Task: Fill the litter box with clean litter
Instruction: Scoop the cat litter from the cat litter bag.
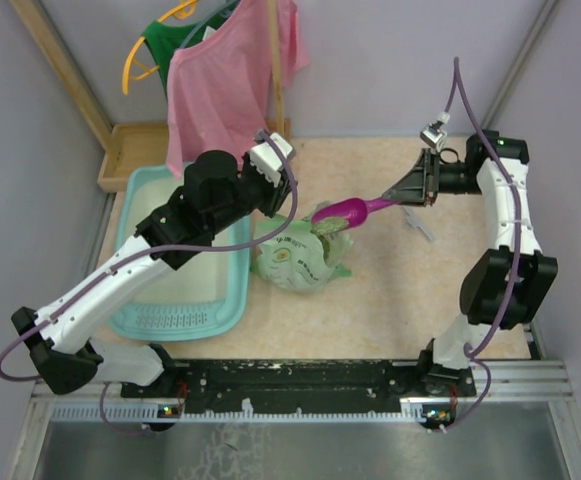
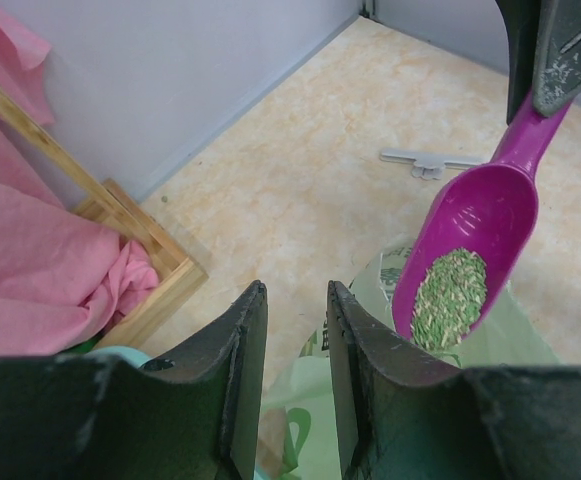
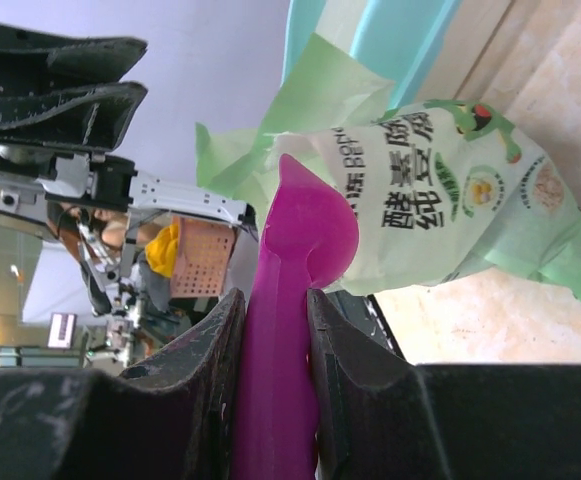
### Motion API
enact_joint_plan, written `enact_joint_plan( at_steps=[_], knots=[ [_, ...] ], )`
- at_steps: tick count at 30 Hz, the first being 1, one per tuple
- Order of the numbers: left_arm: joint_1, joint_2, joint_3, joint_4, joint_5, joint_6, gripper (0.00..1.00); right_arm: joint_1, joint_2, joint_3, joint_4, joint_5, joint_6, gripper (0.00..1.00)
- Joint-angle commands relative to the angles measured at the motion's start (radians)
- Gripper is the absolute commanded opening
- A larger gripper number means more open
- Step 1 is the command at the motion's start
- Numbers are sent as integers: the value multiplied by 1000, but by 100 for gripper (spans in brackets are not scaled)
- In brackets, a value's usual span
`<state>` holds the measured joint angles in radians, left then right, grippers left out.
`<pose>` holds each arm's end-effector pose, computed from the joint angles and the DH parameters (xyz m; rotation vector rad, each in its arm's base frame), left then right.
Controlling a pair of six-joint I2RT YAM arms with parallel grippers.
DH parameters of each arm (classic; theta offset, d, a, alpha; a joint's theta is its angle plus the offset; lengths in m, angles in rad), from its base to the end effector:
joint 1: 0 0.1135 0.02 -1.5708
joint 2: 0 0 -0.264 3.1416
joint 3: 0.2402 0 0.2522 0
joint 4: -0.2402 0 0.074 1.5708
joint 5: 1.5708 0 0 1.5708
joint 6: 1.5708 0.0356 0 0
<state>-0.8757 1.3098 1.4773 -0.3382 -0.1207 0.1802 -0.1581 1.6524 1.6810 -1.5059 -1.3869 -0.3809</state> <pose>0.1898 -0.2209 0.4500 0.8070 1.5612 -0.4042 0.2940 -0.0114 0.3634 -0.3209 2.1195 1.6894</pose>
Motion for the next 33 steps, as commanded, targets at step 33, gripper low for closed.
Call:
enact_joint_plan(
  at_steps=[33],
  knots=[
    [-7, 2, 21, 35, -126, -26, 36, -86, -236, -350, 1507, -268, 1349, 0]
  ],
)
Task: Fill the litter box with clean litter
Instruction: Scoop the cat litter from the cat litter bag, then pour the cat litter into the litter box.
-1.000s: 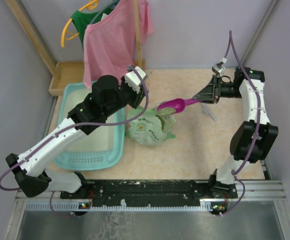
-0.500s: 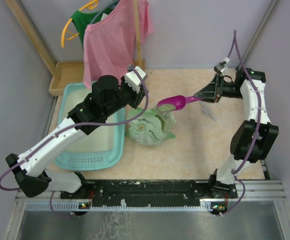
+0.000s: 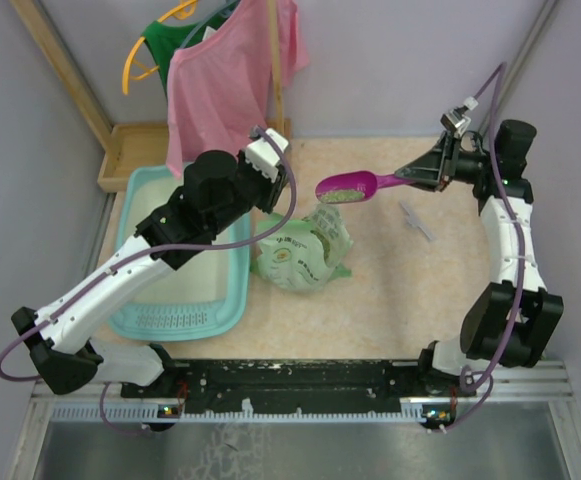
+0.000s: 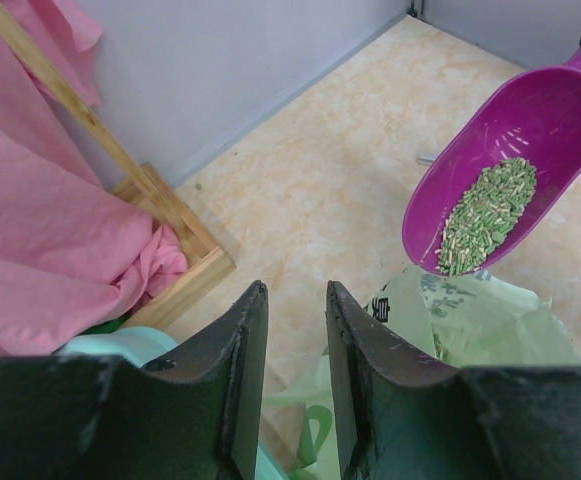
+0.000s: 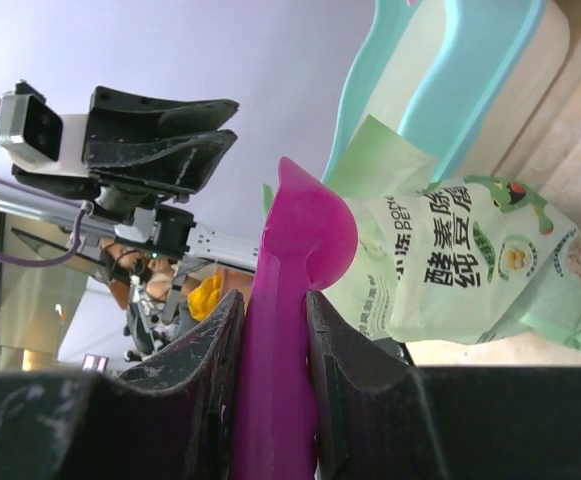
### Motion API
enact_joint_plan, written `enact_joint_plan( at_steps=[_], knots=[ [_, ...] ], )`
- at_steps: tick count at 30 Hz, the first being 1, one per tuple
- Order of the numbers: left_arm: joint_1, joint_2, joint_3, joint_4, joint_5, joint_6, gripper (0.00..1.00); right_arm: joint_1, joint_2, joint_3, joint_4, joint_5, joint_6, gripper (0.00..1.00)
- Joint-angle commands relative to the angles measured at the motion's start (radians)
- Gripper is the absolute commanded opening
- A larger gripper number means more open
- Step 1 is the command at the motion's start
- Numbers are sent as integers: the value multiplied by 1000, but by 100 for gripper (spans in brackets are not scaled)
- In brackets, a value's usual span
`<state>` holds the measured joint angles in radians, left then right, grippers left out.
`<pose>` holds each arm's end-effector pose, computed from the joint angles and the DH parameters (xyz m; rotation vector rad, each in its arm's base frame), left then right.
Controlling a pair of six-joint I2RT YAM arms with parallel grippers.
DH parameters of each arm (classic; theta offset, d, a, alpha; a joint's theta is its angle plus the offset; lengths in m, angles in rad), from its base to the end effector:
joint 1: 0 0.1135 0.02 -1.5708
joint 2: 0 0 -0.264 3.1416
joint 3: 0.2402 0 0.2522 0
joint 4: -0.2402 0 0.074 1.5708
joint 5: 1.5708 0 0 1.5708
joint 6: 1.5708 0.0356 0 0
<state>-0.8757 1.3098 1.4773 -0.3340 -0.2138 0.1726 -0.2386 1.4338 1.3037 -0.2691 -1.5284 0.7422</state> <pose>0.1920 -0.2184 0.4505 0.7331 1.5834 -0.3312 0.3040 -0.0373 0.3734 -0.1480 1.9426 1.7977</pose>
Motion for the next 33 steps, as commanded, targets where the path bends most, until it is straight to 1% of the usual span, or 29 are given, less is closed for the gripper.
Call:
enact_joint_plan(
  at_steps=[1, 9, 16, 19, 23, 29, 33],
  knots=[
    [-6, 2, 21, 30, -32, -21, 36, -5, -20, 24, 240, -127, 208, 0],
    [-6, -6, 16, 28, -41, -30, 36, -5, -35, 6, 261, -126, 223, 0],
    [4, -14, 14, 20, -72, -62, 36, -4, -21, 48, 261, -126, 239, 0],
    [38, -44, 0, 21, -91, -105, 33, 5, -4, 77, 266, -125, 257, 0],
    [96, -88, -20, 19, -95, -137, 32, 50, 16, 108, 348, -121, 323, 0],
    [160, -120, -5, -20, -100, -135, 32, 141, 67, 191, 354, -77, 346, 0],
    [221, -142, 12, -43, -105, -128, 33, 212, 114, 258, 372, -47, 369, 0]
  ],
)
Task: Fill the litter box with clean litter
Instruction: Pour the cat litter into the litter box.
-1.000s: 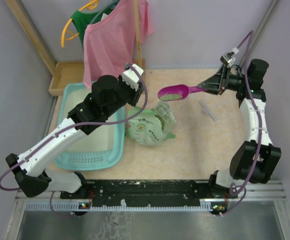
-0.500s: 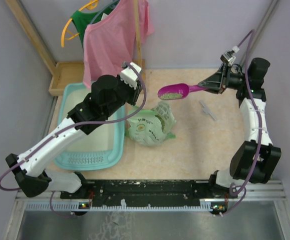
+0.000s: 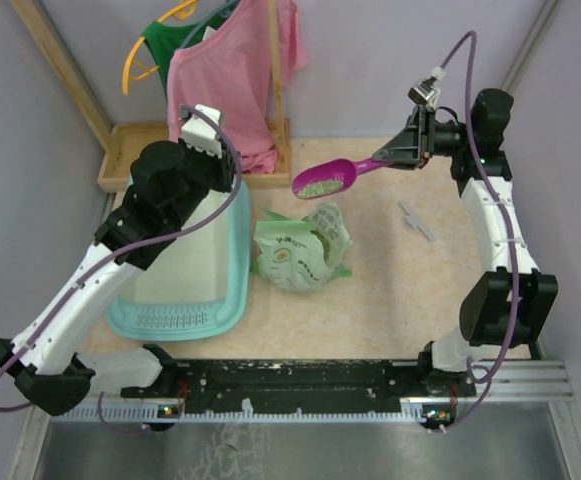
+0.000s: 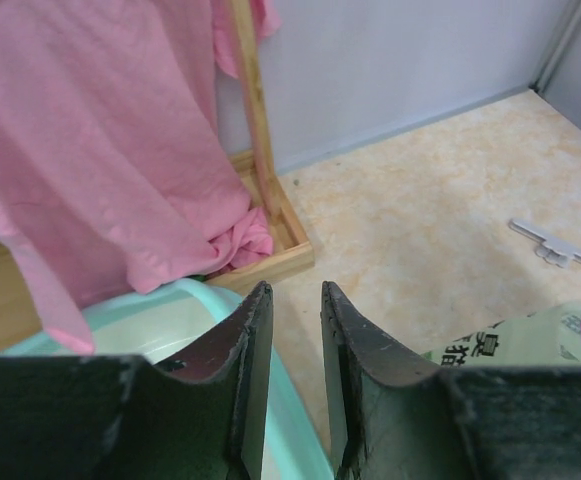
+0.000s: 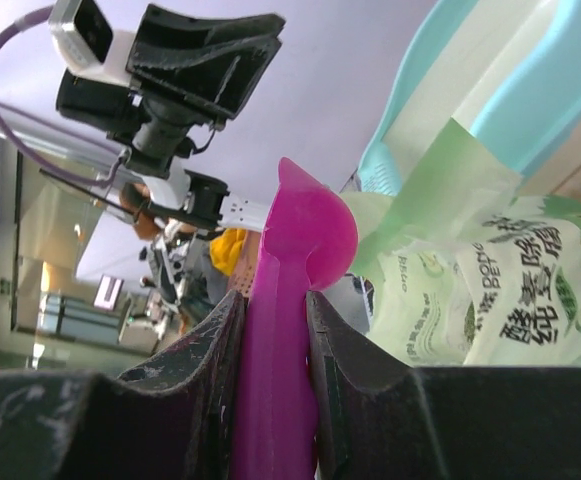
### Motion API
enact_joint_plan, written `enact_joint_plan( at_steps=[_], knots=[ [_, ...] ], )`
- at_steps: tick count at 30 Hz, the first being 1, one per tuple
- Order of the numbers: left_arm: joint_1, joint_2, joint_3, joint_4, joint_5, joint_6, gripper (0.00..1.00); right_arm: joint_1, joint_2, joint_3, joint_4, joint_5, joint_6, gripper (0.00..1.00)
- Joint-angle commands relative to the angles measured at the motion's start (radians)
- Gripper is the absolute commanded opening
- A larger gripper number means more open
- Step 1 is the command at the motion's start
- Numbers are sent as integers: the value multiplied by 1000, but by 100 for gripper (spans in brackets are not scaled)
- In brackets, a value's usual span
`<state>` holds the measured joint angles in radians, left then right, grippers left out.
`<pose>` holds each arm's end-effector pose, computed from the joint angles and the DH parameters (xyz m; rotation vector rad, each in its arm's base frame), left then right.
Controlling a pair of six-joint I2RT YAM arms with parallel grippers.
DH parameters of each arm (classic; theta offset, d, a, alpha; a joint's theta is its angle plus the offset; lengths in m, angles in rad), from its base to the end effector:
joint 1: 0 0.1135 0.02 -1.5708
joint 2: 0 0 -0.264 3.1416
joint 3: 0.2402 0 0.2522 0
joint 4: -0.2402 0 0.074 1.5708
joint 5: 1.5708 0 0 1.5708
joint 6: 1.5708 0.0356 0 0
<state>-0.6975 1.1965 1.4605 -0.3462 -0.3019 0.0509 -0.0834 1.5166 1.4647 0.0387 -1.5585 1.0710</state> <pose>0.1999 -0.1537 0.4722 0.3854 1.6094 -0.2432 0.3297 0.0082 0.4233 -0.3833 1.9361 1.8903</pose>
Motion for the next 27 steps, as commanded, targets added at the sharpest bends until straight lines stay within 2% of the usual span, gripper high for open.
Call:
enact_joint_plan(
  at_steps=[1, 9, 18, 27],
  knots=[
    [55, -33, 32, -38, -17, -8, 33, 73, 40, 109, 70, -12, 44, 0],
    [85, -78, 21, -71, -65, -25, 33, 185, 126, 187, 84, 1, 53, 0],
    [87, -150, -25, -98, -119, -65, 33, 387, 319, 362, 73, 2, 48, 0],
    [87, -192, -58, -128, -150, -89, 33, 521, 528, 556, 87, 5, 49, 0]
  ],
)
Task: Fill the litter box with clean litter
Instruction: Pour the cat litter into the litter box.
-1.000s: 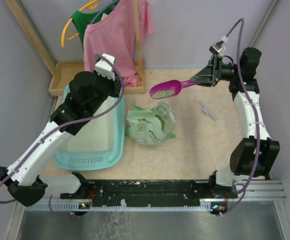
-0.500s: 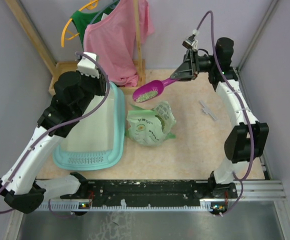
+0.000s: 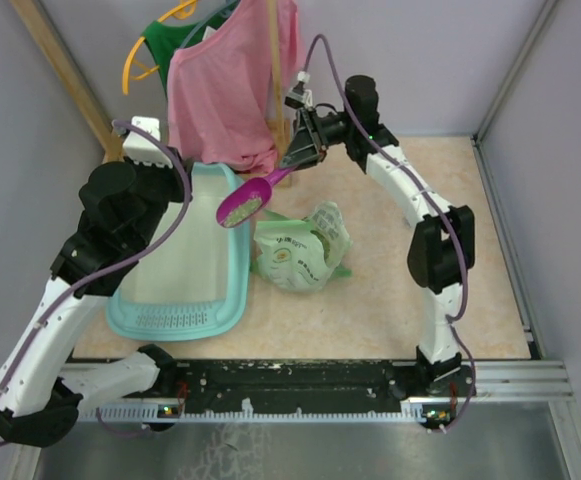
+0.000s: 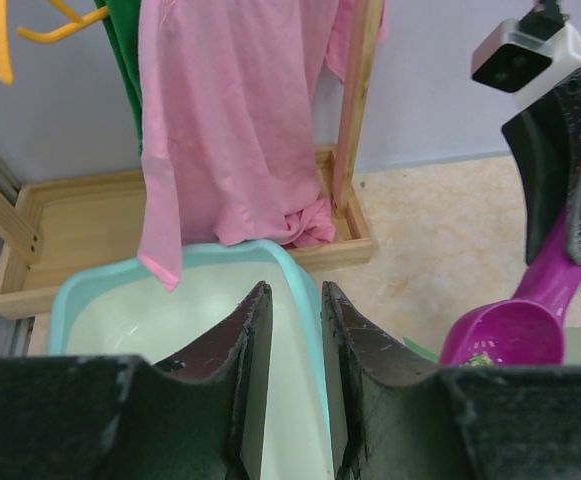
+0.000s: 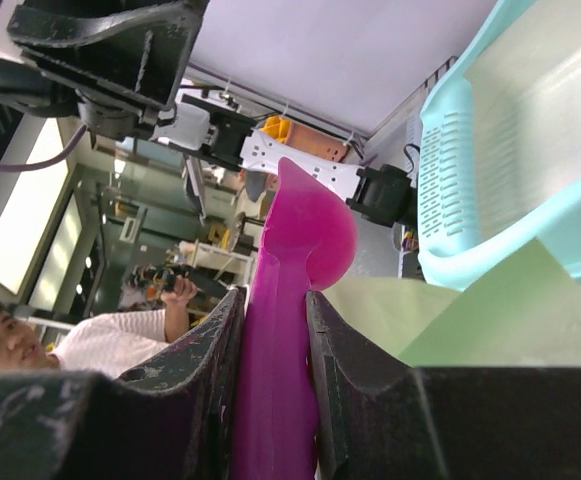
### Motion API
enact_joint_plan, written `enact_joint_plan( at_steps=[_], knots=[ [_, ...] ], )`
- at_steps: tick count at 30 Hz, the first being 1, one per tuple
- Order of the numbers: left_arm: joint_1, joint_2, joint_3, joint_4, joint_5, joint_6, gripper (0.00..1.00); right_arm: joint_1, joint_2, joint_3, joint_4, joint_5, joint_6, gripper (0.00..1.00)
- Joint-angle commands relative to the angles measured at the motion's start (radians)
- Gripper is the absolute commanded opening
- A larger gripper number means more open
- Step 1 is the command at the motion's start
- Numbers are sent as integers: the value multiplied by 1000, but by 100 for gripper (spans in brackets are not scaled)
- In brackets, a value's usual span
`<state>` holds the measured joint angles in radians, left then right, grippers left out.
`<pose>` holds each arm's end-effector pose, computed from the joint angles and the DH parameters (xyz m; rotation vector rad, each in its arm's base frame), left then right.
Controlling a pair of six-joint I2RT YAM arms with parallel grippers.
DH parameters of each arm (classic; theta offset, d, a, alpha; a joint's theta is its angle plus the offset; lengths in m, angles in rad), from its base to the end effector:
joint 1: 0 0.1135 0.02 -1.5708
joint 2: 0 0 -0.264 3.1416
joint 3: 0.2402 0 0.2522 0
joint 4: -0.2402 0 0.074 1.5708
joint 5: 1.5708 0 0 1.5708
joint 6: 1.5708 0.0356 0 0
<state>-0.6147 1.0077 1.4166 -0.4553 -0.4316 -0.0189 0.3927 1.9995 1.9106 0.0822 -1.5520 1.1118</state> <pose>0.1607 -0.0952 0.4843 0.1477 1.6080 -0.1408 0.4056 0.2065 0.3911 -0.8764 1.9996 2.1813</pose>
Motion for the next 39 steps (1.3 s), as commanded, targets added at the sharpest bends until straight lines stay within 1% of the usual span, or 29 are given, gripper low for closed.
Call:
enact_joint_plan(
  at_steps=[1, 7, 13, 20, 28, 33, 39],
  knots=[
    [4, 0, -15, -24, -17, -19, 33, 59, 66, 128, 49, -1, 9, 0],
    [4, -5, -41, 0, -17, -21, 32, 129, 197, 288, 46, -1, -3, 0],
    [4, -29, -65, 10, -29, -29, 31, 177, 292, 389, 51, 13, -7, 0],
    [4, -46, -68, 1, 1, -29, 30, 233, 378, 435, 105, 20, 7, 0],
    [3, -50, -77, -14, 48, -26, 28, 273, 451, 485, 210, 8, 40, 0],
    [3, -49, -92, -11, 69, -21, 28, 276, 509, 581, 225, -16, 42, 0],
    [3, -47, -102, 5, 76, 6, 28, 298, 467, 591, 215, 15, 38, 0]
  ],
)
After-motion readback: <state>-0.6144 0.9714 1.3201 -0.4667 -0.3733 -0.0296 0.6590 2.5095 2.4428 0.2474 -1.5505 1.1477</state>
